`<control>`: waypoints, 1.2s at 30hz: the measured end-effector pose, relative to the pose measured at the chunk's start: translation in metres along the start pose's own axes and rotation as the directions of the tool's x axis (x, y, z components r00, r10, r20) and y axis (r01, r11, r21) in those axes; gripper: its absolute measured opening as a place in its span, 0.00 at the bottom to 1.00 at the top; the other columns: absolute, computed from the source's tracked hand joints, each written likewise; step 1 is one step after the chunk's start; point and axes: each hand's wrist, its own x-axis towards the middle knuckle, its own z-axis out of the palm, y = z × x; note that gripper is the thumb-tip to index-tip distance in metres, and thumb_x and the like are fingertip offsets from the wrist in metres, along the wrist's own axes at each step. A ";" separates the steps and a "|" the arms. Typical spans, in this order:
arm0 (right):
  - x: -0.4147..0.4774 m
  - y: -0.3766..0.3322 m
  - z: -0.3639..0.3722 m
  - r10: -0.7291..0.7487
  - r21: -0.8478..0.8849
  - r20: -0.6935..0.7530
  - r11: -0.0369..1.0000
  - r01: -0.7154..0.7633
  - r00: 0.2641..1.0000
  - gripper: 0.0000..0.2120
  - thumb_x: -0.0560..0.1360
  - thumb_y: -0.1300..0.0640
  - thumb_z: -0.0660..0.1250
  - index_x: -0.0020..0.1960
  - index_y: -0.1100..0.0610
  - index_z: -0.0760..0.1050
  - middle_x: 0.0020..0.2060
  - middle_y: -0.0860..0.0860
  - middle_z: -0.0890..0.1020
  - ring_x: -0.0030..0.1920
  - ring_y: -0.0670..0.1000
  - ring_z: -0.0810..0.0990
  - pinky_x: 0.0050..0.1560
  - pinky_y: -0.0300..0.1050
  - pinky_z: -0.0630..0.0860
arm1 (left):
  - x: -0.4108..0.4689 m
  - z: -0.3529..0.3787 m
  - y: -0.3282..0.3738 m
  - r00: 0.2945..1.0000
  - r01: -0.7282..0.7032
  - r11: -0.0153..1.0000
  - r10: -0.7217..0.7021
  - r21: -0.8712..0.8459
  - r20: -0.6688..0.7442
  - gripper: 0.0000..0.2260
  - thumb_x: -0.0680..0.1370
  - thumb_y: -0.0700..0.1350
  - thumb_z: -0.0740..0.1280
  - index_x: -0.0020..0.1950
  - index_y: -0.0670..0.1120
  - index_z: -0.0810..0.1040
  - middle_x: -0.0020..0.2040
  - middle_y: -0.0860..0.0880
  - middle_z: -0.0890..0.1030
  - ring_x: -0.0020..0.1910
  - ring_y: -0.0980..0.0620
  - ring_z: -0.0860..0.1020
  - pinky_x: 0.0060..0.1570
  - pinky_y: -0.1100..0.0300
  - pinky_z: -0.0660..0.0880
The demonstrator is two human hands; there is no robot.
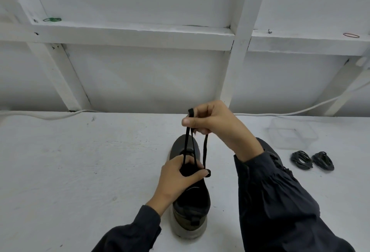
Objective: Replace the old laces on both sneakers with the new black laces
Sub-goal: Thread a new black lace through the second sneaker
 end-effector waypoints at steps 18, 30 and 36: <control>0.028 -0.045 -0.012 -0.062 0.466 -0.055 0.881 0.080 0.997 0.06 0.73 0.61 0.67 0.42 0.63 0.72 0.28 0.45 0.79 0.21 0.40 0.64 0.25 0.30 0.60 | -0.002 0.003 -0.008 1.000 -0.003 1.000 0.003 -0.018 -0.010 0.11 0.69 0.53 0.76 0.45 0.51 0.80 0.44 0.60 0.83 0.50 0.63 0.80 0.52 0.70 0.73; 0.030 -0.034 -0.025 -0.054 0.147 -0.071 0.987 0.064 0.996 0.10 0.72 0.58 0.73 0.47 0.65 0.81 0.29 0.48 0.75 0.27 0.46 0.67 0.31 0.36 0.62 | 0.026 -0.028 0.054 0.984 -0.174 0.949 0.157 -0.263 -0.082 0.09 0.76 0.47 0.68 0.48 0.41 0.80 0.41 0.45 0.82 0.41 0.53 0.79 0.45 0.62 0.76; 0.031 -0.024 -0.034 -0.047 -0.026 -0.002 0.999 0.047 0.999 0.13 0.76 0.68 0.69 0.60 0.64 0.79 0.37 0.52 0.81 0.38 0.48 0.79 0.44 0.41 0.78 | 0.051 -0.048 0.081 0.995 -0.099 0.916 0.086 -0.388 -0.050 0.06 0.79 0.43 0.66 0.50 0.42 0.80 0.38 0.50 0.79 0.29 0.54 0.73 0.37 0.64 0.74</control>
